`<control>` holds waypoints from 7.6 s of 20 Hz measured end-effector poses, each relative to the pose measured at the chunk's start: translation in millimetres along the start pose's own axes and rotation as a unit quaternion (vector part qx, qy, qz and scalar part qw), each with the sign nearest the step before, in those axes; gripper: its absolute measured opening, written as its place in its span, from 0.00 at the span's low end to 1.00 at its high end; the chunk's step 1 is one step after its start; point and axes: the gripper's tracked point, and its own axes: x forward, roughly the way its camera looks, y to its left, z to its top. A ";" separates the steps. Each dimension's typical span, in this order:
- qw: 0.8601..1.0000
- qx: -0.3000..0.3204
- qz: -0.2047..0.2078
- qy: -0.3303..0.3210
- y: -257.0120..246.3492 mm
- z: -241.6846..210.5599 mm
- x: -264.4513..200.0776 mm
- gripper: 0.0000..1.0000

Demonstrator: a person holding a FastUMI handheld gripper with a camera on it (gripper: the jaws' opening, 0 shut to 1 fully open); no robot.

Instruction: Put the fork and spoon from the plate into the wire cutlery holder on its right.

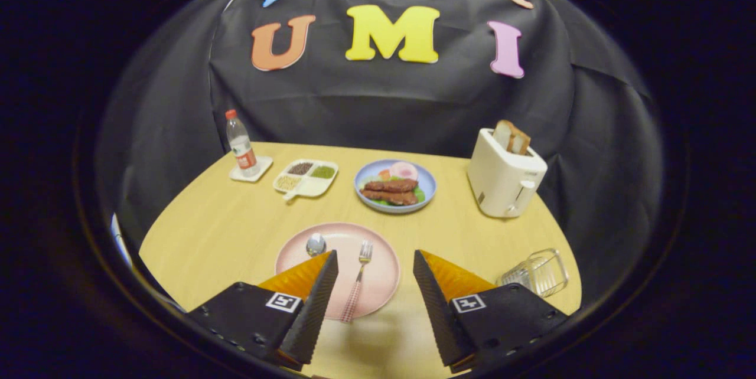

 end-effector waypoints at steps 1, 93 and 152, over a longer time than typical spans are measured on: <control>1.000 0.007 0.003 0.015 6.7 -9.7 10.0 0.76; 0.929 0.059 -0.072 0.358 -234.4 -25.8 -37.7 0.34; 0.978 0.074 -0.007 0.197 96.6 -70.3 28.9 0.07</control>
